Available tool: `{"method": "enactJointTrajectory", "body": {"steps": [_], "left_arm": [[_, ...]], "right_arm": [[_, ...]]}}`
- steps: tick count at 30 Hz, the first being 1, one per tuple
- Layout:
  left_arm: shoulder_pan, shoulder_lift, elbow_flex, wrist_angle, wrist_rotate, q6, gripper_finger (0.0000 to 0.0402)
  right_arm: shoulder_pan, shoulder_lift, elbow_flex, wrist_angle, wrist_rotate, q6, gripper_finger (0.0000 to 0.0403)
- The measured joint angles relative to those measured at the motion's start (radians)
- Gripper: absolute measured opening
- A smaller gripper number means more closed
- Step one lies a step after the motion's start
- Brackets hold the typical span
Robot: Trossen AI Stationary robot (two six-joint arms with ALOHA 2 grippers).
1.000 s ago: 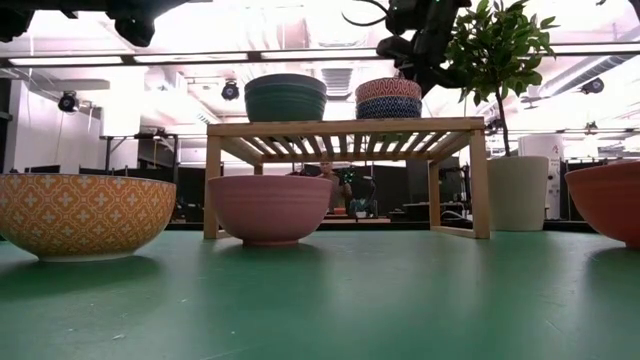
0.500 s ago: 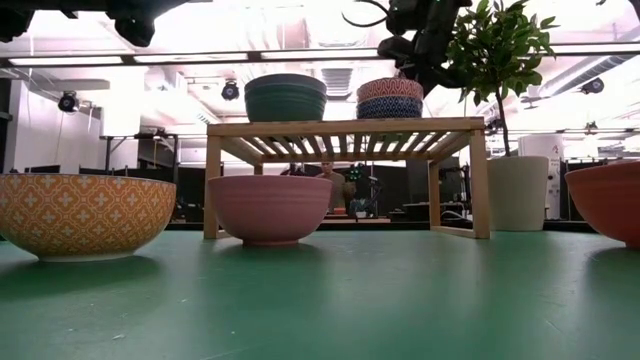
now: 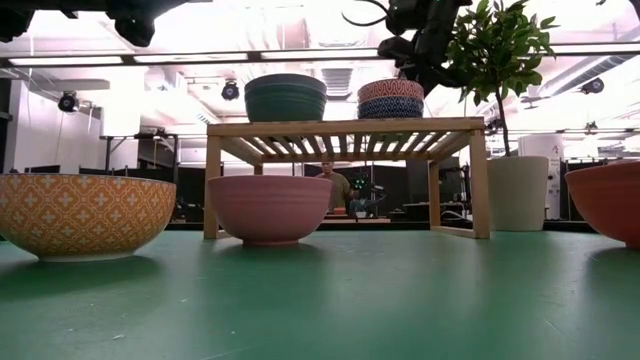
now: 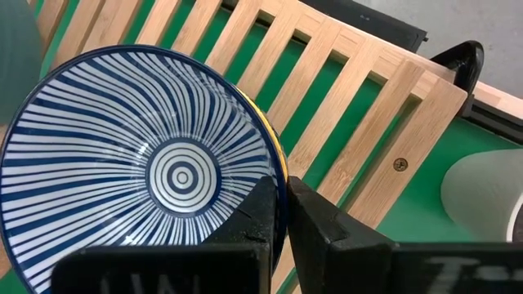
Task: Place and stack bowls onto a shelf
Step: Stack the blue patterned bowl on top of the yellow patterned bowl on the shelf
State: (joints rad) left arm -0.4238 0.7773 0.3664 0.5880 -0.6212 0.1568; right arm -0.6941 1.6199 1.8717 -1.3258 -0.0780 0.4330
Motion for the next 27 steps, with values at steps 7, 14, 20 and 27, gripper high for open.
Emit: {"method": "enactJointTrajectory", "body": {"steps": [7, 14, 20, 27], "left_arm": [[0.000, 0.000, 0.000, 0.000, 0.000, 0.000, 0.0040], [0.000, 0.000, 0.000, 0.000, 0.000, 0.000, 0.0040], [0.000, 0.000, 0.000, 0.000, 0.000, 0.000, 0.0040], [0.000, 0.000, 0.000, 0.000, 0.000, 0.000, 0.0040]], "right_arm": [[0.000, -0.002, 0.001, 0.001, 0.000, 0.001, 0.0057], [0.000, -0.010, 0.001, 0.001, 0.000, 0.013, 0.0096], [0.000, -0.032, 0.014, -0.003, 0.000, 0.016, 0.0112], [0.005, -0.053, 0.085, -0.008, -0.002, 0.027, 0.0113]]}}
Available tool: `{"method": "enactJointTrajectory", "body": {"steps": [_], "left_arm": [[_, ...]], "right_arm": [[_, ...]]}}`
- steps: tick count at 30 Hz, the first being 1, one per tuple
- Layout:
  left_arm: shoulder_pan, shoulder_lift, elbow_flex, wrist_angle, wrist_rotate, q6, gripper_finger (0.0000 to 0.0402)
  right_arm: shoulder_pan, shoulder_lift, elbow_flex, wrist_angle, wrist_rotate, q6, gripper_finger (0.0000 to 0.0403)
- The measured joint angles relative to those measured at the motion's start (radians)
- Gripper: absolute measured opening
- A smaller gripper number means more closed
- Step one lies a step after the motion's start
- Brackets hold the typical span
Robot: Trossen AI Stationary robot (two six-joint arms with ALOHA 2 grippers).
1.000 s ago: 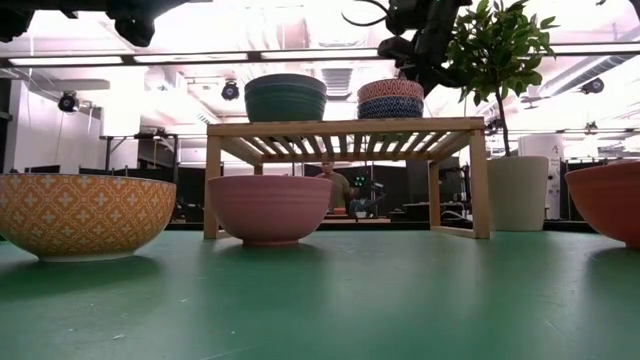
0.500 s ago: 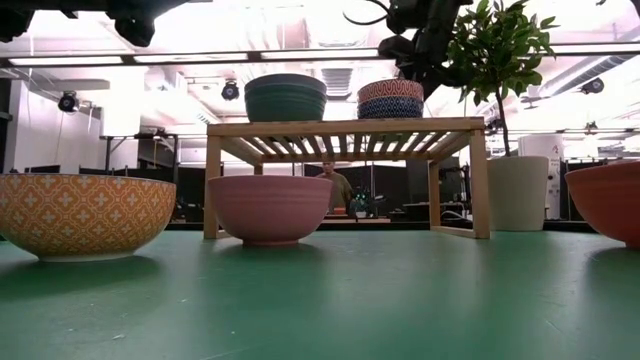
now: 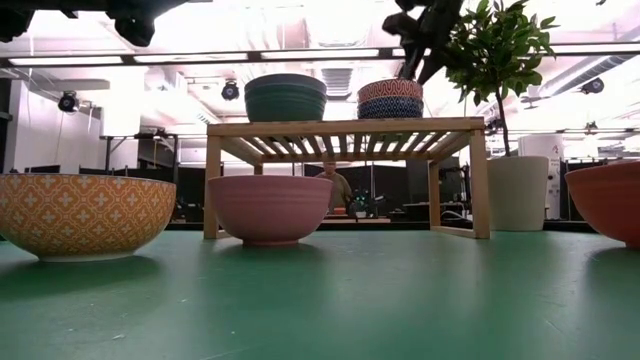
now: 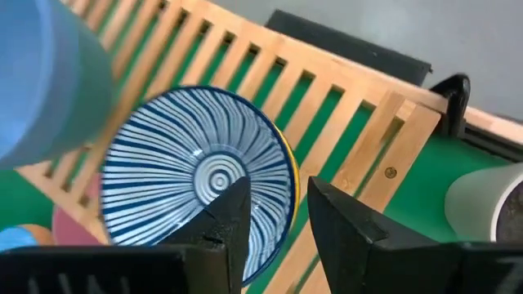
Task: Place and stack bowls onto a shelf
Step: Stack the blue patterned bowl on top of the yellow patterned bowl on the shelf
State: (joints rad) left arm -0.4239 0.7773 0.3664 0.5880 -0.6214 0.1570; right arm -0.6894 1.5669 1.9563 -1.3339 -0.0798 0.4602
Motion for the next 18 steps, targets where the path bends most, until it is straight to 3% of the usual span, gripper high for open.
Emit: {"method": "enactJointTrajectory", "body": {"steps": [6, 14, 18], "left_arm": [[0.000, 0.000, 0.000, -0.005, 0.000, 0.000, 0.0040], [0.000, 0.000, 0.000, -0.005, 0.000, 0.000, 0.0040], [0.000, 0.000, 0.000, -0.005, 0.000, 0.000, 0.0040]], "right_arm": [[0.037, -0.044, 0.014, -0.026, 0.011, -0.015, 0.0094], [0.102, -0.073, -0.018, -0.150, 0.156, -0.040, 0.0017], [0.137, -0.075, -0.051, -0.142, 0.159, -0.044, 0.0009]]}}
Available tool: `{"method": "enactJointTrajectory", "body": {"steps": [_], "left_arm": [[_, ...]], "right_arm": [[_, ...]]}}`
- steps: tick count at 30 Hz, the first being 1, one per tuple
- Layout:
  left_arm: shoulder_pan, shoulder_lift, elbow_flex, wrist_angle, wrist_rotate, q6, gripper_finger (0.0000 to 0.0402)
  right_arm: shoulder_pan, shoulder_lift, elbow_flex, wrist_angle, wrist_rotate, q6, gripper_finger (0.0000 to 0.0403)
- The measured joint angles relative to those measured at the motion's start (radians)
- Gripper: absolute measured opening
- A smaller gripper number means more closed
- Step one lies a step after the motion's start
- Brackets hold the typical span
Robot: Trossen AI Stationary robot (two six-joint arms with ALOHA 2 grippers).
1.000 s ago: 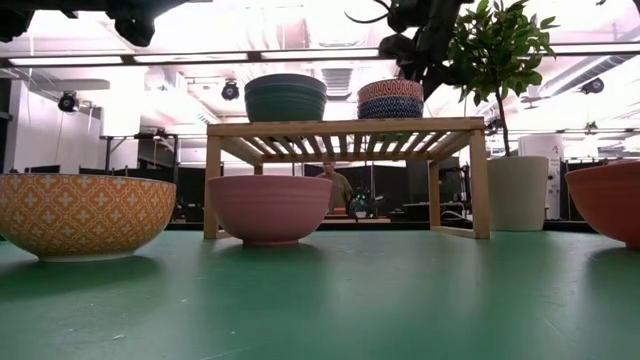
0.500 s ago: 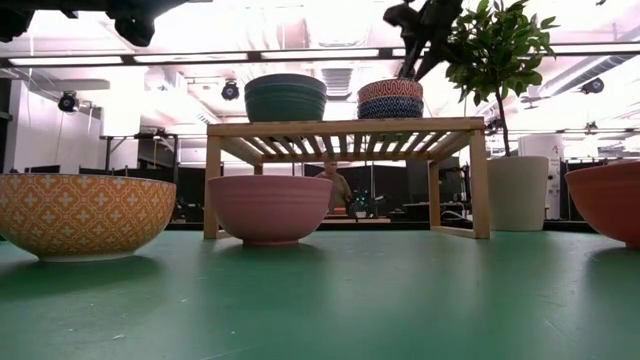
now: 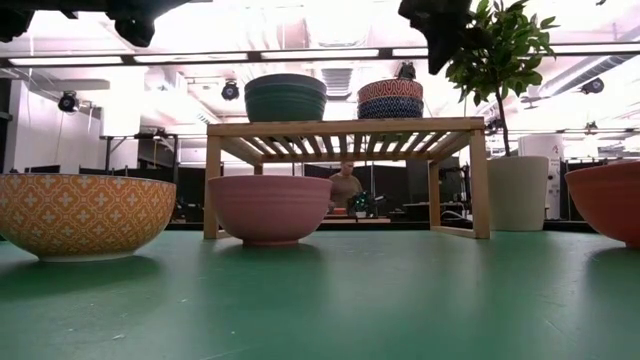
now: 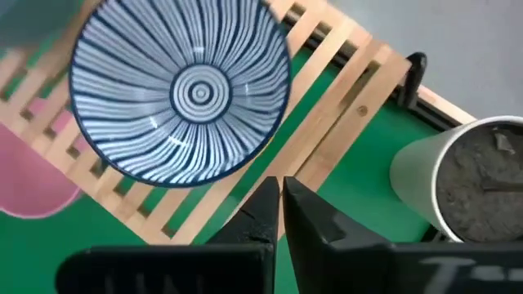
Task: Place and stack bowls onto a shelf
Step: Stack the blue patterned bowl on top of the yellow patterned bowl on the shelf, then stack the pink bowl on top of the light blue bowl on the shelf
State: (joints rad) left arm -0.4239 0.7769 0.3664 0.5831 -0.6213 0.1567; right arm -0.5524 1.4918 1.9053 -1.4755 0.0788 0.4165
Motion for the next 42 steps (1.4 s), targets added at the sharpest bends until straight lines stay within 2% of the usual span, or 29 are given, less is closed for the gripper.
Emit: {"method": "enactJointTrajectory", "body": {"steps": [10, 34, 39, 42], "left_arm": [[0.000, 0.000, 0.000, 0.000, 0.000, 0.000, 0.0040], [0.000, 0.000, 0.000, 0.000, 0.000, 0.000, 0.0040], [0.000, 0.000, 0.000, 0.004, 0.000, 0.000, 0.0040], [0.000, 0.000, 0.000, 0.026, 0.000, -0.001, 0.0040]], "right_arm": [[0.040, 0.001, -0.054, 0.099, 0.002, -0.001, 0.0009], [0.040, 0.001, -0.106, 0.127, 0.045, -0.011, 0.0009], [0.097, -0.039, -0.112, 0.144, 0.096, -0.076, 0.0009], [0.167, -0.118, -0.168, 0.252, 0.140, -0.122, 0.0009]]}}
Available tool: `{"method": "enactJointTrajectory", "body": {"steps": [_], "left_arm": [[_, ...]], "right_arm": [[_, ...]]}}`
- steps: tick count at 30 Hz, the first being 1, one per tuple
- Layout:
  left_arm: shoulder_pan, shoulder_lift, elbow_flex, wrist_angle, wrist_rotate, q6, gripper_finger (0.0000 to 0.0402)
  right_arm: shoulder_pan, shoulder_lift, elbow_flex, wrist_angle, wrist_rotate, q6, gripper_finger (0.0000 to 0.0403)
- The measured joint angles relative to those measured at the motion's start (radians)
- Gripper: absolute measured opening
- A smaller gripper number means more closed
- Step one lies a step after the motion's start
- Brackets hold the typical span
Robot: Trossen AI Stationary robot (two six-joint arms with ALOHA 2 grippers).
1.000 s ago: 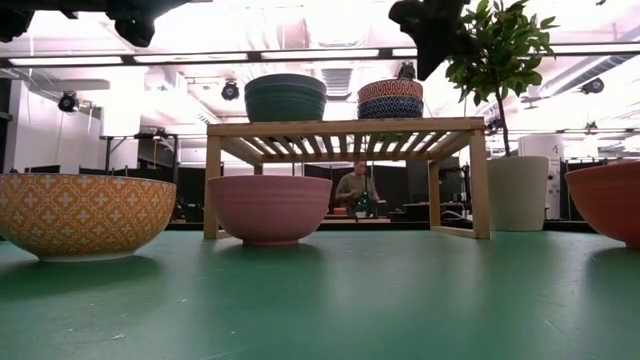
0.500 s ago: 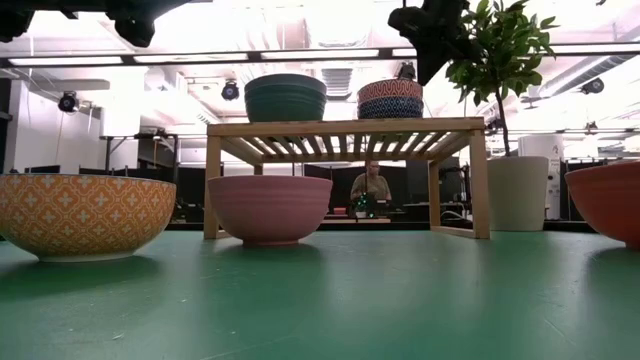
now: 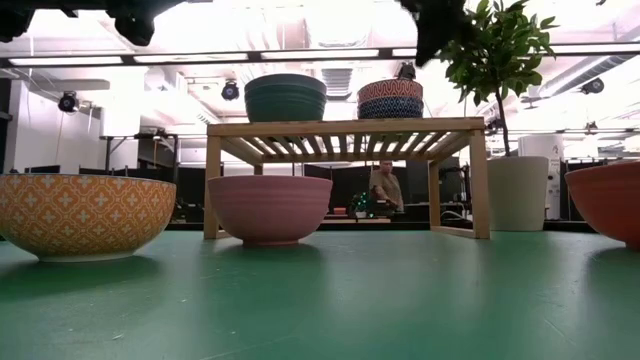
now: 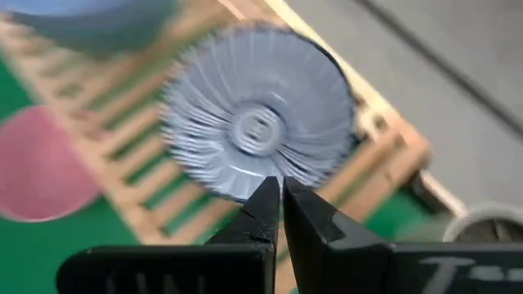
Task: Place and stack bowls onto a shelf
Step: Stack the pink bowl on top of the light blue bowl on the shelf
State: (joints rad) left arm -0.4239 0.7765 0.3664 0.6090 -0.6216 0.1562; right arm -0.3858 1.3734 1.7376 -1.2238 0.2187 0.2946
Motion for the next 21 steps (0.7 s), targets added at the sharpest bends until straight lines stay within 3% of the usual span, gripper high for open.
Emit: {"method": "enactJointTrajectory", "body": {"steps": [4, 11, 17, 21], "left_arm": [[0.000, 0.000, 0.000, 0.044, 0.000, -0.014, 0.0040], [0.000, 0.027, 0.000, 0.061, 0.002, -0.132, 0.0040], [0.000, 0.124, 0.000, 0.068, 0.003, -0.250, 0.0040], [0.000, 0.233, 0.000, 0.110, 0.004, -0.378, 0.0040]], "right_arm": [[0.129, -0.131, -0.154, 0.191, -0.006, -0.103, 0.0009], [0.442, -0.351, -0.553, 0.499, -0.009, -0.201, 0.0009], [0.667, -0.470, -0.877, 0.964, -0.012, -0.324, 0.0009], [0.736, -0.513, -1.054, 1.260, -0.012, -0.426, 0.0009]]}}
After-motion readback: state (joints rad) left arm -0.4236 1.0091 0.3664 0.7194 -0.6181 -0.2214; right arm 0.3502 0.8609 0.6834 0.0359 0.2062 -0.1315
